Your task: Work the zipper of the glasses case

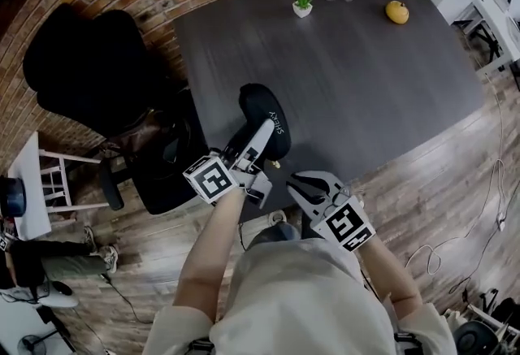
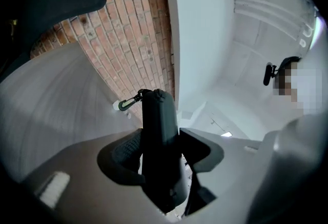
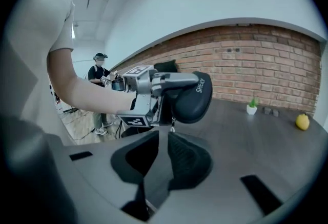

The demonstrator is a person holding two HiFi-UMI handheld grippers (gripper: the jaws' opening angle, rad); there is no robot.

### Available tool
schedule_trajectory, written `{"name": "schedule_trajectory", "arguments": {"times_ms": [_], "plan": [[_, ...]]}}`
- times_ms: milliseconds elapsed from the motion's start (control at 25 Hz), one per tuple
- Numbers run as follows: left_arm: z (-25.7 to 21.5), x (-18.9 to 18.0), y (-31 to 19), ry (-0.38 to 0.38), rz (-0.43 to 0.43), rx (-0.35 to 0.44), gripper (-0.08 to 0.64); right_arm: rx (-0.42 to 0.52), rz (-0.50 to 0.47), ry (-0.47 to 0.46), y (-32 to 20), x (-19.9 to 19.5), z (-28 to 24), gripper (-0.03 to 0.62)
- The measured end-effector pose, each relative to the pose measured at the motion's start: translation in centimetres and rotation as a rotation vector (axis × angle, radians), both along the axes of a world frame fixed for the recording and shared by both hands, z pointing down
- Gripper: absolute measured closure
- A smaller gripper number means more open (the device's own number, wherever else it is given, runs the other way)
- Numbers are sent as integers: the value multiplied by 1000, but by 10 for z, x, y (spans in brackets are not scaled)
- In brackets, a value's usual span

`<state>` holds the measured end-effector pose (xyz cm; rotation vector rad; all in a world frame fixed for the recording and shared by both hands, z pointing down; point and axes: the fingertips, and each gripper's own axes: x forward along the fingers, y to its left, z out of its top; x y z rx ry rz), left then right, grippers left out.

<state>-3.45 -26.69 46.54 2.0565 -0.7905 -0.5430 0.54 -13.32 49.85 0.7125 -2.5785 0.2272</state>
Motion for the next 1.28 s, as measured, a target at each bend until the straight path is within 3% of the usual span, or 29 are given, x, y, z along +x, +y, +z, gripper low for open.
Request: {"name": "schedule_trajectory", "arguments": {"times_ms": [200, 320, 440, 760, 920, 1080, 1160, 1280], "plan": [[71, 22, -23, -68, 39, -111, 334, -34, 90, -28, -22, 22, 15, 555], [106, 32, -39, -103, 44, -168, 333, -41, 95, -12, -37, 33, 23, 558], [131, 35, -55, -184, 35, -216, 331, -55, 97, -10, -50, 40, 29, 560], [150, 38, -87, -368, 23, -280, 328, -100, 82, -26, -67, 41, 42, 563], [153, 35, -94, -340, 2, -346, 327, -103, 81, -41, -71, 37, 40, 563], [150, 37, -95, -337, 4, -323, 328, -98, 90, -43, -70, 40, 39, 565], [148, 34, -95, -377, -9, -288, 253, -96, 92, -41, -68, 41, 38, 565], [145, 24, -93, -449, -52, -276, 225, -98, 99, -39, -64, 43, 37, 565]]}}
